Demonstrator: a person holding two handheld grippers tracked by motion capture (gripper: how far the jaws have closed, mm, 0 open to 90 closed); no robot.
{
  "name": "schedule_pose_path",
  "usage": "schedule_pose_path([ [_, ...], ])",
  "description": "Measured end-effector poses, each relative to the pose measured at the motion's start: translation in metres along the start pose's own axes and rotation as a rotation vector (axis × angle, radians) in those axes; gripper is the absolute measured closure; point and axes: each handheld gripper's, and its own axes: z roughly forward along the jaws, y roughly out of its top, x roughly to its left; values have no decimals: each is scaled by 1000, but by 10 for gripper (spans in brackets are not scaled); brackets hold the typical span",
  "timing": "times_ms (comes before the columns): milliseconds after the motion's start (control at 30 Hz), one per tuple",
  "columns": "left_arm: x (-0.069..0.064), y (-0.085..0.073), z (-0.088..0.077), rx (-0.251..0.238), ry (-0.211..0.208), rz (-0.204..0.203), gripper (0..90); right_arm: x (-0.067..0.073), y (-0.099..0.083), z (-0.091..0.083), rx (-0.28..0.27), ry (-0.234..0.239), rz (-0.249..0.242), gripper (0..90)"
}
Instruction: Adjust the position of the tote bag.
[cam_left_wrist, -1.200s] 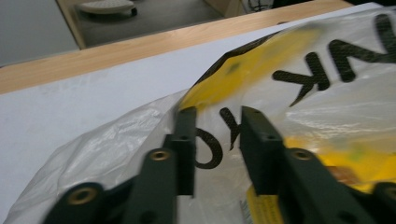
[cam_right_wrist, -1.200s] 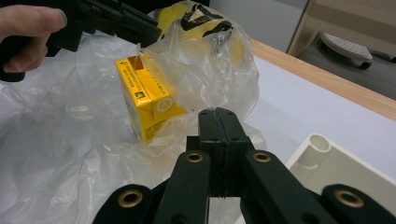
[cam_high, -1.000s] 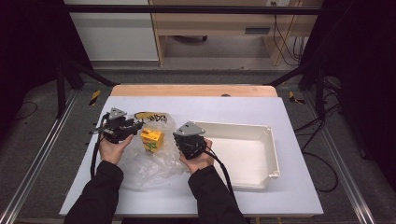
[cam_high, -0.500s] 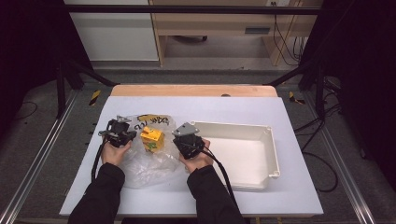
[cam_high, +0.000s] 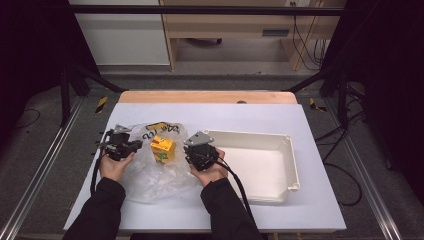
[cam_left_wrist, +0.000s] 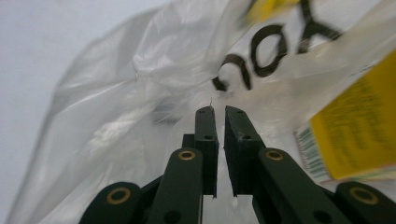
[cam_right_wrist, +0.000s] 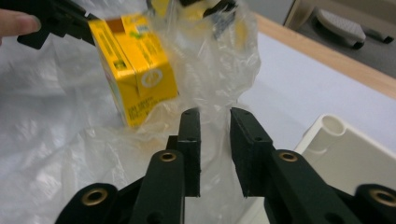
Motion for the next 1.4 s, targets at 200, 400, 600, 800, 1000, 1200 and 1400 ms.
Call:
schedule_pose_path([
  [200,-6,-13,-40,-95,-28,34,845,-6,9,-29,-107,29,59,739],
  [400,-11,-34,-62,-125,-44,32,839,-2,20,-41,-147,23,60,895],
  [600,-13,-47,-62,-111,-52,23,810,10,12,-30,-83,-62,57,900],
  [800,-8,-55,-57,-78,-29,30,793,22,-3,-10,21,-138,61,900],
  [1000,-3,-58,-54,-72,-21,26,770,26,-14,4,68,-123,70,900],
  [1200,2,-52,-68,-131,-7,4,663,32,-16,7,79,-112,55,899],
  [1400,10,-38,-90,-237,75,-21,497,30,-16,7,88,-111,65,897],
])
